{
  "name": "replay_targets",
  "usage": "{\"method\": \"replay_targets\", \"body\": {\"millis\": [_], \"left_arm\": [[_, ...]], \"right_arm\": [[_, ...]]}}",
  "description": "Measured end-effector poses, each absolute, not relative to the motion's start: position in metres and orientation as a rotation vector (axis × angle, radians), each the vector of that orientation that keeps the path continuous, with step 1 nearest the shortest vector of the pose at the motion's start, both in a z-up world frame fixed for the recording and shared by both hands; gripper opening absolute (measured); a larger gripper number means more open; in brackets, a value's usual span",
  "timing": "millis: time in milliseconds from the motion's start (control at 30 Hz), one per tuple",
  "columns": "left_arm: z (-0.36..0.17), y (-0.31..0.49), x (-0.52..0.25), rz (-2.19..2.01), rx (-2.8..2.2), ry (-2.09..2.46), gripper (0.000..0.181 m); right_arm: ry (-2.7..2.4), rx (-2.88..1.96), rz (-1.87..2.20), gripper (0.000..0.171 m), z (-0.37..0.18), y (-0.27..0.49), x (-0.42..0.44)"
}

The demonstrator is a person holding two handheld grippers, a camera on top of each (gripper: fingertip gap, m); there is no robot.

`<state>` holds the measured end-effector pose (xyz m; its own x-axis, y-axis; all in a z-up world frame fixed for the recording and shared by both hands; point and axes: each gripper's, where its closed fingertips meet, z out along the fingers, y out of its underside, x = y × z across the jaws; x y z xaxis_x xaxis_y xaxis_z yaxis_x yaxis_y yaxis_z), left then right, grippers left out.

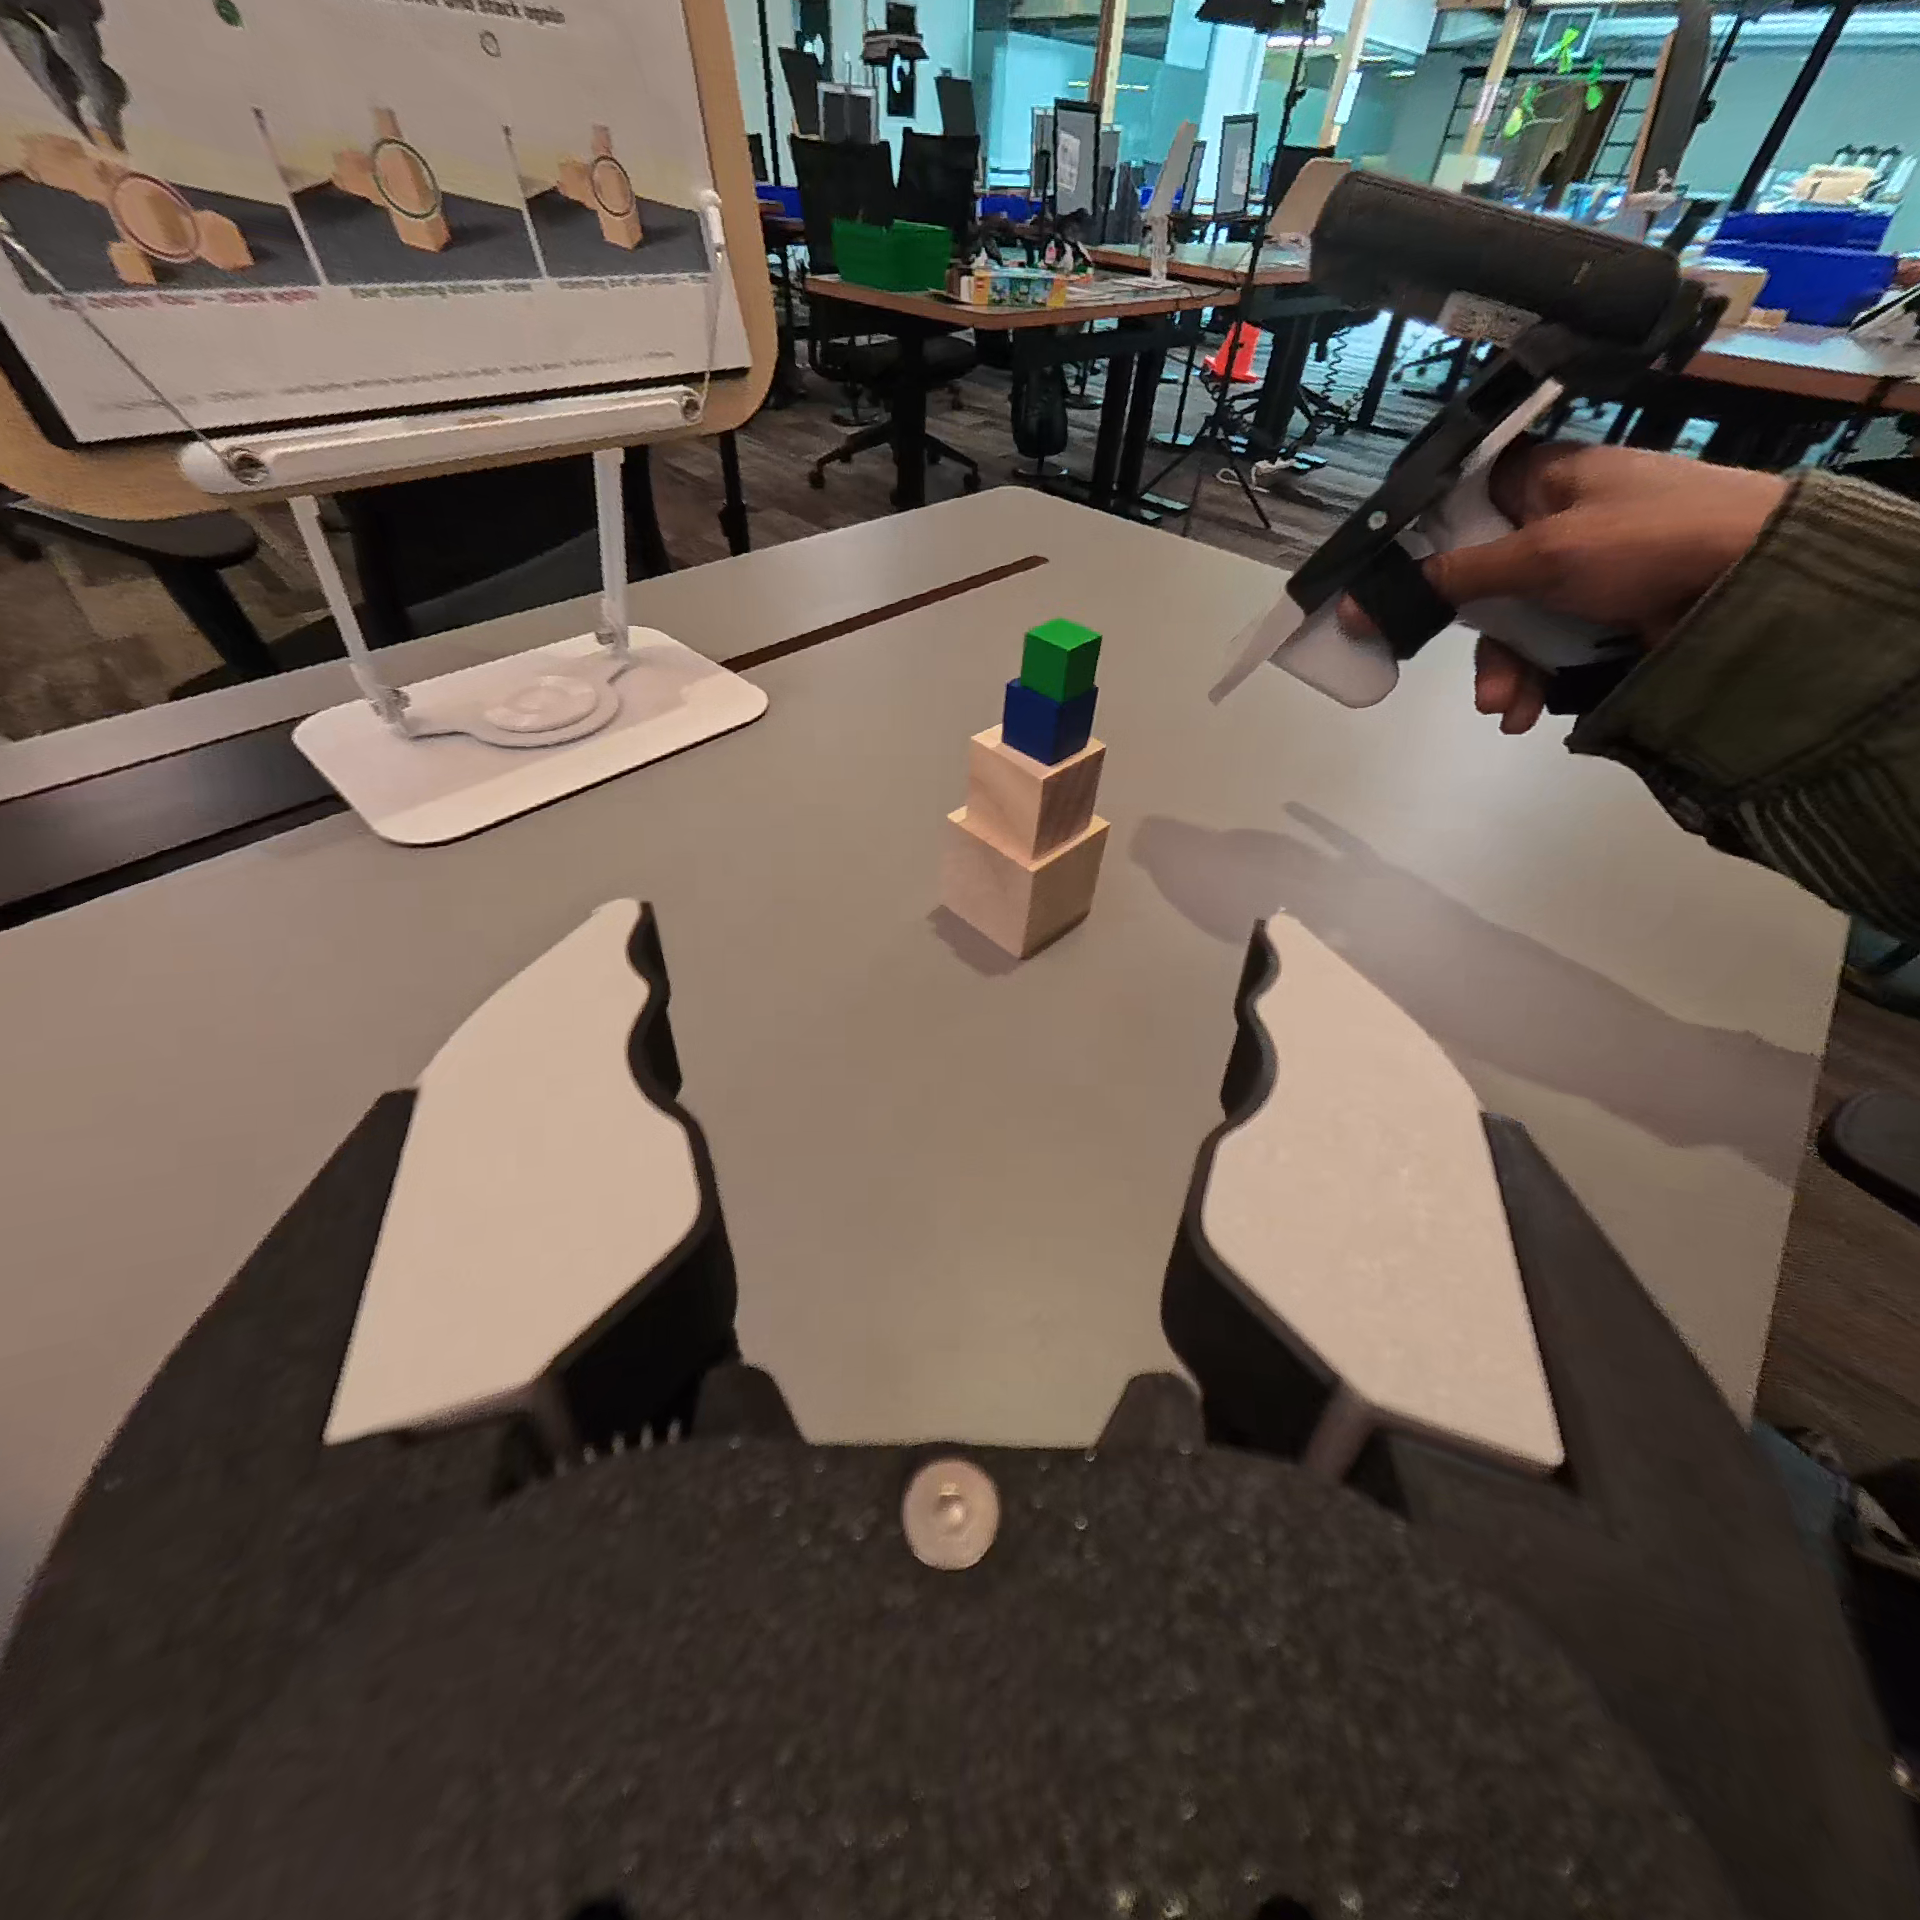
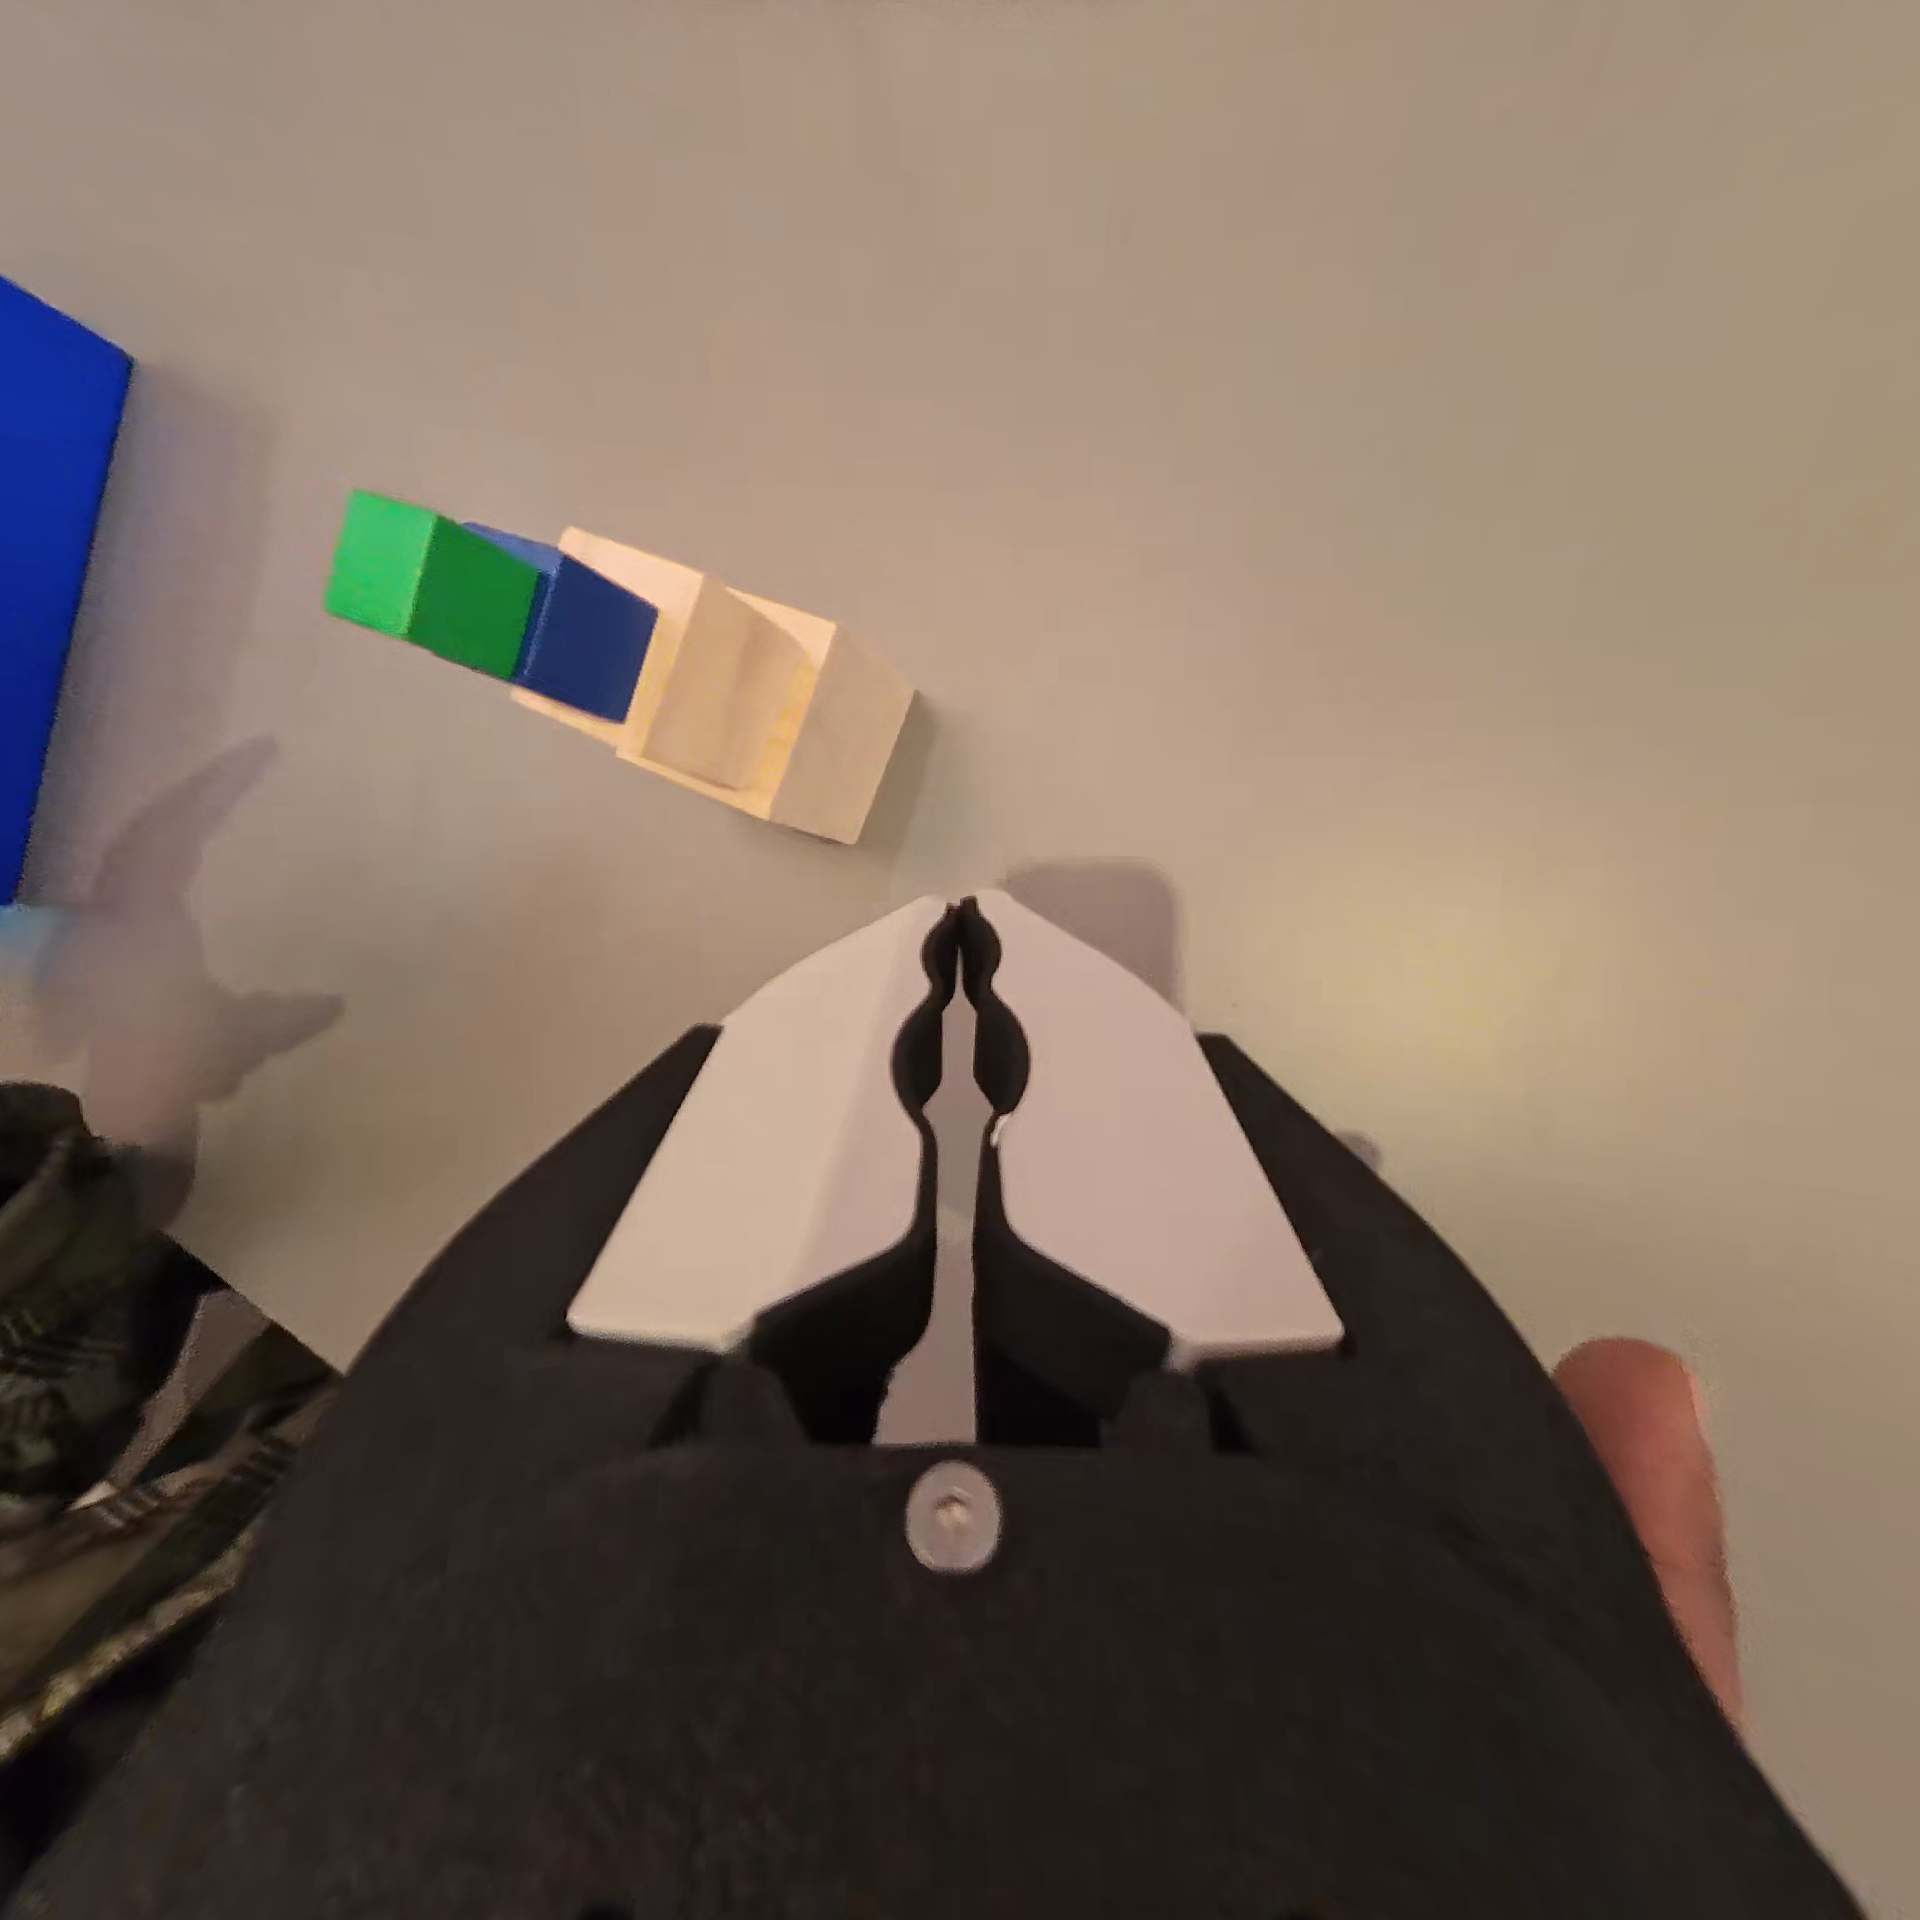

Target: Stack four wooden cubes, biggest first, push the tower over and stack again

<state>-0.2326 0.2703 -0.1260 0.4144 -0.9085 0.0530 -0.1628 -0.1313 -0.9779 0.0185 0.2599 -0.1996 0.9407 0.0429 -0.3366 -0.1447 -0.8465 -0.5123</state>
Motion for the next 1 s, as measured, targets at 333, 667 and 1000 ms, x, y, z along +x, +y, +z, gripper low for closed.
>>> {"method": "replay_targets", "body": {"millis": [333,667,1000], "left_arm": [[-0.122,0.269,-0.250,-0.920,-1.584,0.959,0.102],[-0.117,0.268,-0.256,-0.948,-1.560,0.966,0.098],[-0.120,0.268,-0.255,-0.958,-1.563,0.979,0.097]], "right_arm": [[0.143,-2.685,0.410,0.000,-0.209,0.282,-0.005],[0.075,-2.747,0.467,0.000,-0.215,0.307,-0.042],[-0.154,-2.736,0.425,0.000,-0.203,0.317,-0.084]]}}
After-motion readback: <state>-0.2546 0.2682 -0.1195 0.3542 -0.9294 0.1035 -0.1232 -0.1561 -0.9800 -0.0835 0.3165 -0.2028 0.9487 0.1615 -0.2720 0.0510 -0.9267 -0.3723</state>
